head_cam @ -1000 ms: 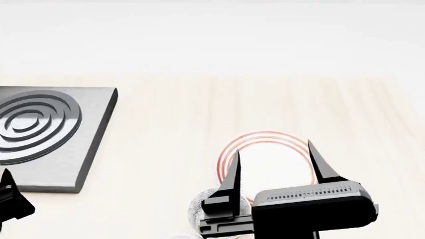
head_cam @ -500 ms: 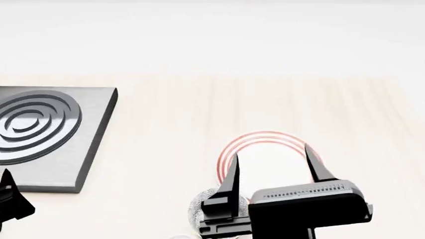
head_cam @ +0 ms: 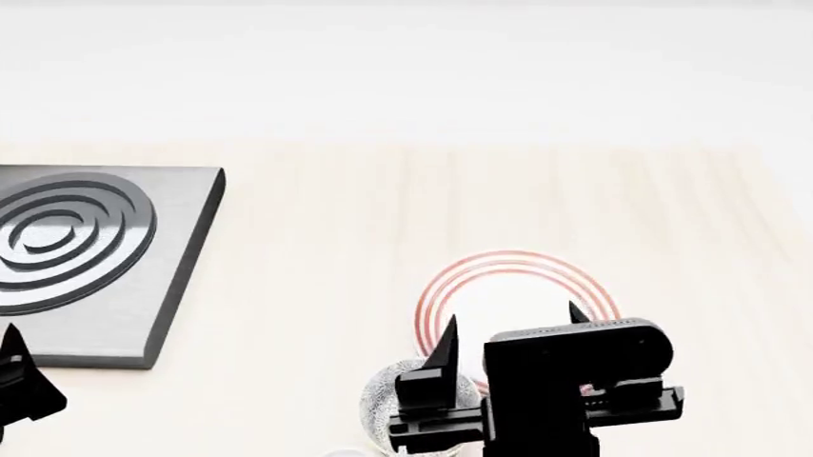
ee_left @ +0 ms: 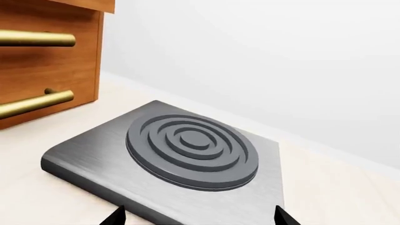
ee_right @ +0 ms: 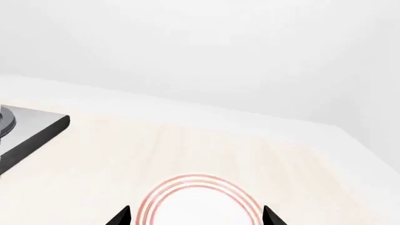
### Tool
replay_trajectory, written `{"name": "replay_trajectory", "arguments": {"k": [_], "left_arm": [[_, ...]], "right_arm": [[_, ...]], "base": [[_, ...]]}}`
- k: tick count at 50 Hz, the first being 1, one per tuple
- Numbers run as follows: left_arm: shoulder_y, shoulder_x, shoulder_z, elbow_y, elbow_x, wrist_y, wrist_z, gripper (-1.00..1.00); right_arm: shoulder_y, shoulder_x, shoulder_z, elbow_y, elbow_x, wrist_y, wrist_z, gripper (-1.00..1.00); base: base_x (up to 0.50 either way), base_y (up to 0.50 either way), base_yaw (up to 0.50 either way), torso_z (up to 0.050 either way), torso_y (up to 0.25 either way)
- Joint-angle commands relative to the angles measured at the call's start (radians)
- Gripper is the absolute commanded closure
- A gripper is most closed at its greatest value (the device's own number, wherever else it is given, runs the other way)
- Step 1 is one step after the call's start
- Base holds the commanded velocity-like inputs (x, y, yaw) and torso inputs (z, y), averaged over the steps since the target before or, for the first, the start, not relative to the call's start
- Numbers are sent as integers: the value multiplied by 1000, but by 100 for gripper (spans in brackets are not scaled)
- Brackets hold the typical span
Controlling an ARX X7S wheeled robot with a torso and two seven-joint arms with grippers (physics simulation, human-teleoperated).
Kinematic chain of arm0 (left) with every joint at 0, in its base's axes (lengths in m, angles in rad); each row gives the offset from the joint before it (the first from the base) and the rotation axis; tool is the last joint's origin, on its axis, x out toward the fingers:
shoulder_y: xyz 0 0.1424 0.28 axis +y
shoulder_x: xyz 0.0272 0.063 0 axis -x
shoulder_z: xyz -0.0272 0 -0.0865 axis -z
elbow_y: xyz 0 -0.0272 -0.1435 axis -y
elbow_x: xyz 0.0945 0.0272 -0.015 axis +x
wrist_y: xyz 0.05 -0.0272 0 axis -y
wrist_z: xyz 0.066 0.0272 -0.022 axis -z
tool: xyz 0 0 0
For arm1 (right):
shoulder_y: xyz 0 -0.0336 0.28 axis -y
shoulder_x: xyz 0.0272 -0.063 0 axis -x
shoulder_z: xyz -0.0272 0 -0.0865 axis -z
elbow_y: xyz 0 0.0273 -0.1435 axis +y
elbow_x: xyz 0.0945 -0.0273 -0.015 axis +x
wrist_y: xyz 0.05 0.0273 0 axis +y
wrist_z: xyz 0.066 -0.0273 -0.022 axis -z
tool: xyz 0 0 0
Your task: Pick the akita bowl between the plate and the ramekin and place it on the plate.
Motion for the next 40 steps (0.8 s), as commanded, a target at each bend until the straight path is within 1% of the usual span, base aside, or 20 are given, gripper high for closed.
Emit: {"name": "replay_trajectory", "arguments": {"k": [1, 3, 5, 6, 7, 12, 15, 19, 23, 25, 26, 27, 28, 29, 30, 31, 32, 37, 40], "left_arm": [[-1, -2, 3, -4, -1, 3, -3, -100], [0, -2, 4, -2, -2, 4, -3, -100], [0, -3, 5, -3, -1, 5, -3, -100], [0, -3, 5, -5, -1, 6, -3, -100], [-1, -3, 6, -7, -1, 8, -3, -100], [0, -4, 7, -6, -1, 9, -5, -100], [2, -5, 7, -1, -2, 7, -8, -100], [1, -6, 7, -4, -5, 7, -8, -100], [-2, -6, 9, -10, -4, 11, -8, -100], [-1, -7, 9, -7, -5, 10, -9, -100], [-1, -7, 9, -6, -6, 8, -10, -100], [-1, -7, 9, -9, -5, 11, -9, -100], [0, -7, 10, -7, -5, 11, -10, -100], [1, -8, 11, -4, -4, 11, -11, -100], [1, -8, 11, -3, -5, 10, -12, -100], [-1, -7, 11, -10, -4, 15, -10, -100], [1, -8, 11, -3, -5, 10, -13, -100], [1, -9, 13, -5, -5, 13, -14, -100], [1, -9, 13, -5, -6, 12, -16, -100]], "right_arm": [[85, -27, 32, 83, 60, 158, -10, -100], [108, -33, 41, 105, 67, 199, -7, -100], [122, -37, 54, 122, 64, 195, 3, -100], [133, -41, 63, 133, 80, 228, -6, -100], [135, -38, 64, 145, 95, 219, -29, -100], [177, -20, 19, 209, 72, 253, -21, -100], [178, -30, 46, 220, 89, 252, -27, -100], [200, -31, 38, 244, 90, 267, -26, -100], [230, -26, 19, 274, 88, 281, -31, -100], [247, 0, -40, 288, 66, 274, -39, -100], [241, -21, -8, 294, 71, 264, -23, -100], [249, -51, 32, 312, 66, 308, 19, -100], [268, -8, -47, 319, 71, 320, -35, -100], [269, -7, -48, 325, 87, 332, -55, -100], [261, -41, 22, 330, 108, 325, -43, -100], [264, -55, 46, 346, 100, 315, -20, -100], [277, -24, -22, 358, 87, 318, -42, -100], [300, -37, -9, 408, 105, 320, -58, -100], [324, -71, 48, 447, 151, 371, -75, -100]], "base": [[0, 0, 0, 0, 0], [0, 0, 0, 0, 0], [0, 0, 0, 0, 0], [0, 0, 0, 0, 0], [0, 0, 0, 0, 0], [0, 0, 0, 0, 0], [0, 0, 0, 0, 0], [0, 0, 0, 0, 0], [0, 0, 0, 0, 0], [0, 0, 0, 0, 0], [0, 0, 0, 0, 0], [0, 0, 0, 0, 0], [0, 0, 0, 0, 0], [0, 0, 0, 0, 0], [0, 0, 0, 0, 0], [0, 0, 0, 0, 0], [0, 0, 0, 0, 0], [0, 0, 0, 0, 0], [0, 0, 0, 0, 0]]}}
